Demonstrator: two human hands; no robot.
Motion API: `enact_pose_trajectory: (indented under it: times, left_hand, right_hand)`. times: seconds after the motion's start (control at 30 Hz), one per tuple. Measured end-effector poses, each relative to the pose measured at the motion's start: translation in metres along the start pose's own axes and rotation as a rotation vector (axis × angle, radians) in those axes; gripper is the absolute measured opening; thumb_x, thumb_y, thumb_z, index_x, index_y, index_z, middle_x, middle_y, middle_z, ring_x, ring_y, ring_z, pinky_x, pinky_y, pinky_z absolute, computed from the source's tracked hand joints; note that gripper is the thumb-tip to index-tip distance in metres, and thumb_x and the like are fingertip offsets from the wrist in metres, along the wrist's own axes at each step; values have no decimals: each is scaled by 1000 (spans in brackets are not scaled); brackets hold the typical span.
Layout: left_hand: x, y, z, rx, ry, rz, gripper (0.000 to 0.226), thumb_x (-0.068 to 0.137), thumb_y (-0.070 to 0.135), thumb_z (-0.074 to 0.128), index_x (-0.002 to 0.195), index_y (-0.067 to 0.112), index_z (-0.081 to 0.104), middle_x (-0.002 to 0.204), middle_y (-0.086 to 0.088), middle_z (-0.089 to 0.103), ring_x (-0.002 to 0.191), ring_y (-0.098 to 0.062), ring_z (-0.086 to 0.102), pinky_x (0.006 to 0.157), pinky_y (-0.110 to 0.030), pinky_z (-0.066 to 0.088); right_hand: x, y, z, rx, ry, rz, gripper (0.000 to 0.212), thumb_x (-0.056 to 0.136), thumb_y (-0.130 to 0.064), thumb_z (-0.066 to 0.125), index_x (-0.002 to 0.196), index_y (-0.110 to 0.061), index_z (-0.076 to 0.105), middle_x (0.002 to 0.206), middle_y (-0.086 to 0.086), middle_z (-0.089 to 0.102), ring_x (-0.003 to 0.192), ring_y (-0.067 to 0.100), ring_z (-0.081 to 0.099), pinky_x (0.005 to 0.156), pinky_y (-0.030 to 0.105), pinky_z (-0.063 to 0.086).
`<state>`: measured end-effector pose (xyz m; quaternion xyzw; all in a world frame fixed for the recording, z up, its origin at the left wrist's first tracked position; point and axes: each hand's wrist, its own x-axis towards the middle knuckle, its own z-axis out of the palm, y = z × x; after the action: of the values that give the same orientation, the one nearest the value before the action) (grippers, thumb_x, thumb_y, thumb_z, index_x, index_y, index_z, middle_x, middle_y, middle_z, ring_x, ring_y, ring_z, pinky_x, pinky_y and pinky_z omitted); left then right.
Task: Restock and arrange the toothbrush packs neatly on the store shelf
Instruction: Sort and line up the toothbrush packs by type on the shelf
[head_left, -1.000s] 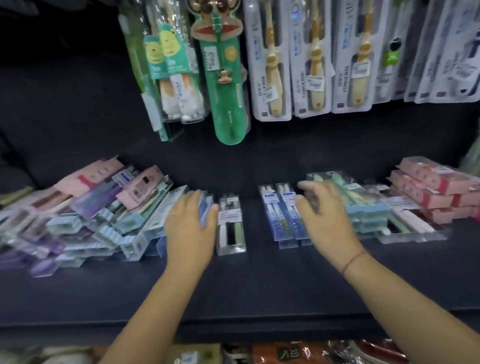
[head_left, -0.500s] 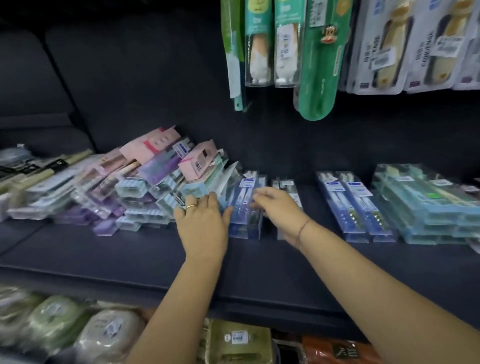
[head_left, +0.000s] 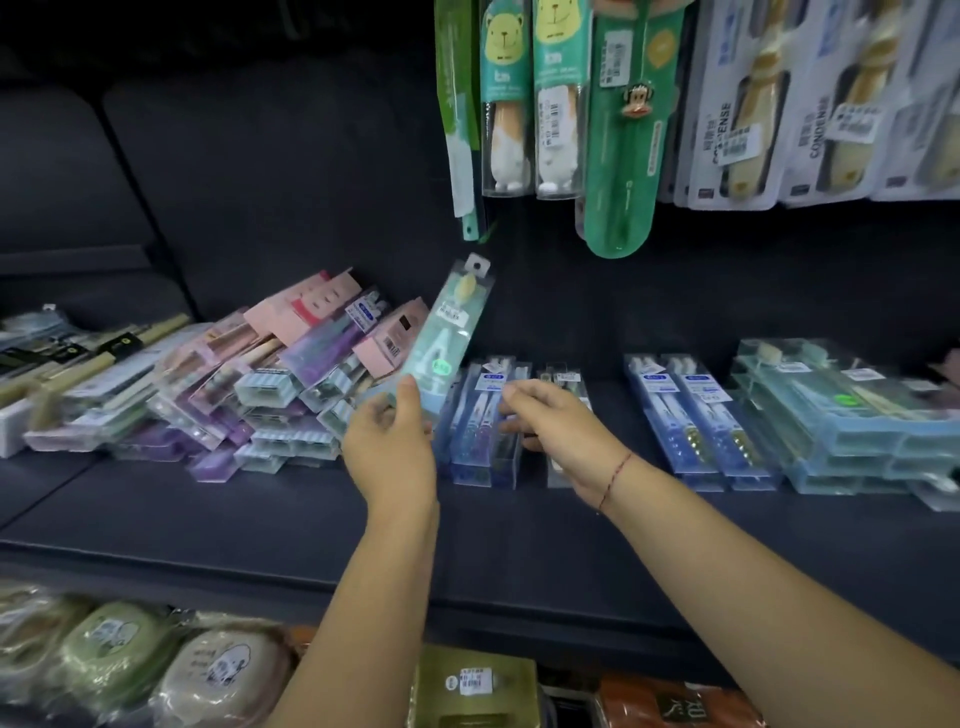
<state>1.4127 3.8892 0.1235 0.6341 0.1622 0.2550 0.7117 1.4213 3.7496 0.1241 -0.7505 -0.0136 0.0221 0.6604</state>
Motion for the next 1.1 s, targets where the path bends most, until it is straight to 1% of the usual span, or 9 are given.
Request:
enact_pose_trajectory:
  times: [0.1, 0.33, 0.4, 0.47, 0.57, 0.7, 0.87, 0.97, 1.1]
  left_hand:
    - [-26, -2, 13, -111, -181, -154, 37, 96, 32, 61, 104, -4, 64, 60, 1, 60, 51, -3, 57, 54, -16, 49]
    - [-81, -6, 41, -160, -514, -229, 24, 94, 25, 64, 103, 3, 68, 86, -9, 75, 76, -14, 70, 66, -19, 55]
    - [-93, -11, 48, 11, -587, -86, 18, 94, 29, 63, 99, 14, 70, 85, 2, 75, 79, -8, 69, 66, -13, 51]
    - [-100, -18, 52, 271, -658, 157, 25, 95, 41, 56, 109, 24, 67, 105, 11, 69, 98, -4, 63, 78, -9, 46]
    - [-103, -30, 56, 637, -840, 468, 70, 89, 61, 34, 148, 25, 39, 149, 12, 38, 140, -8, 31, 116, -28, 28]
    - [-108, -50, 68, 994, -992, 712, 74, 94, 64, 22, 156, 29, 4, 162, 14, -2, 148, -4, -10, 121, -27, -6]
    - [-109, -58, 80, 1065, -991, 853, 75, 86, 70, 8, 145, 36, -24, 155, 18, -25, 145, -4, -24, 114, -24, -19]
    - [-109, -61, 81, 1027, -1020, 841, 71, 94, 65, 19, 145, 38, -22, 153, 20, -24, 145, -1, -18, 115, -23, -16]
    - [-108, -61, 81, 1006, -1019, 837, 70, 98, 60, 26, 149, 37, -15, 153, 20, -21, 144, 1, -14, 117, -23, -14]
  right_hand:
    - [-16, -4, -3, 136, 2, -36, 30, 98, -37, 53, 124, -22, 57, 112, 2, 68, 90, 10, 68, 76, 20, 50]
    - [-54, 5, -47, 227, 175, -71, 18, 96, -21, 60, 114, -19, 61, 93, 0, 75, 80, 11, 68, 64, 23, 52]
    - [-64, 8, -65, 210, 235, -53, 16, 96, -22, 60, 111, -17, 62, 90, -2, 74, 74, 11, 67, 58, 22, 50]
    - [-73, 8, -90, 189, 323, -42, 20, 96, -24, 60, 114, -17, 61, 88, -1, 70, 68, 15, 63, 51, 22, 46]
    - [-85, 5, -140, 92, 519, -55, 23, 95, -27, 62, 115, -15, 61, 85, 0, 66, 57, 15, 57, 44, 21, 44]
    - [-89, 4, -207, -59, 695, -67, 27, 94, -23, 64, 114, -5, 63, 80, 2, 63, 48, 14, 54, 42, 20, 46]
    - [-79, 9, -245, -258, 729, 75, 29, 92, -26, 66, 104, 0, 67, 69, 6, 63, 49, 17, 56, 47, 27, 47]
    - [-74, 4, -247, -521, 730, 137, 31, 93, -29, 61, 97, 1, 67, 63, 10, 63, 53, 23, 58, 55, 33, 49]
    - [-72, 2, -244, -788, 733, 221, 32, 93, -38, 53, 103, -8, 62, 88, 10, 66, 80, 27, 59, 67, 34, 45]
